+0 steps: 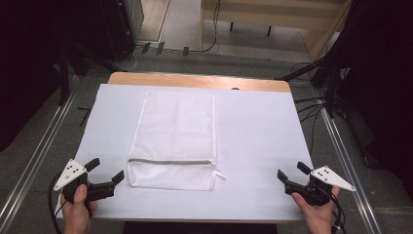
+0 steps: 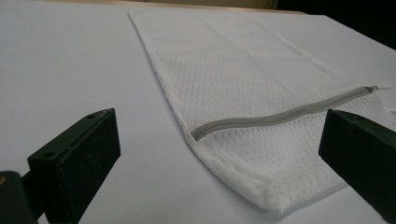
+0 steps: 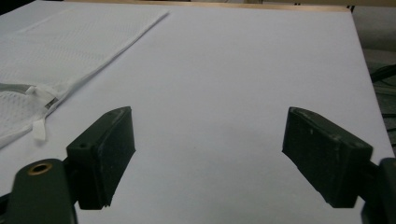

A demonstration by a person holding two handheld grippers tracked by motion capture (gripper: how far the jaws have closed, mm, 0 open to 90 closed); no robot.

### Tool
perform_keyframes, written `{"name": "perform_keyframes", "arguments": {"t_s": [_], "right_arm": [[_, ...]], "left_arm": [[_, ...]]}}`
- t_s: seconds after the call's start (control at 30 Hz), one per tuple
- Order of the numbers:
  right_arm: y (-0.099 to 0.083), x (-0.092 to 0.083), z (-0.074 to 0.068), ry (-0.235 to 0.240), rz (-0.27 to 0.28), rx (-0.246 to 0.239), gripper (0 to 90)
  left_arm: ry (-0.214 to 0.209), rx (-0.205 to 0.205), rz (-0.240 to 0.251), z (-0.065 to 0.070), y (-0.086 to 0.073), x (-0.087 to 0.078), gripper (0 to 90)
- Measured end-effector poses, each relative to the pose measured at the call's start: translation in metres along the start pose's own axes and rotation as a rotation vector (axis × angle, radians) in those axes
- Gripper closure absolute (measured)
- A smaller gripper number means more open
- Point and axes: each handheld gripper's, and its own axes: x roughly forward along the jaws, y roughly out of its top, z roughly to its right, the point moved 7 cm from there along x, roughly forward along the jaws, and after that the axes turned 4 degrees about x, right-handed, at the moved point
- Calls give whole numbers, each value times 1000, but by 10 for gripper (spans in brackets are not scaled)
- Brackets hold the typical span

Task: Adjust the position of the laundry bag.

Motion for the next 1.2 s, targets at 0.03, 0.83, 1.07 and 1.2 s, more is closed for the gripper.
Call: {"name": "perform_keyframes", "arguments": {"t_s": [0.03, 0.83, 1.07, 1.2], "right_arm": [[1, 1, -1, -15, 5, -6, 223], [20, 105, -111, 117, -193, -114, 633], [23, 133, -132, 112, -295, -80, 600], [27, 144, -138, 104, -327, -32, 619]], "left_arm": [[4, -5, 1, 0, 0, 0, 0], [34, 28, -57, -3, -9, 7, 0], [31, 21, -53, -6, -8, 6, 0], [26, 7, -44, -9, -8, 5, 0]]}}
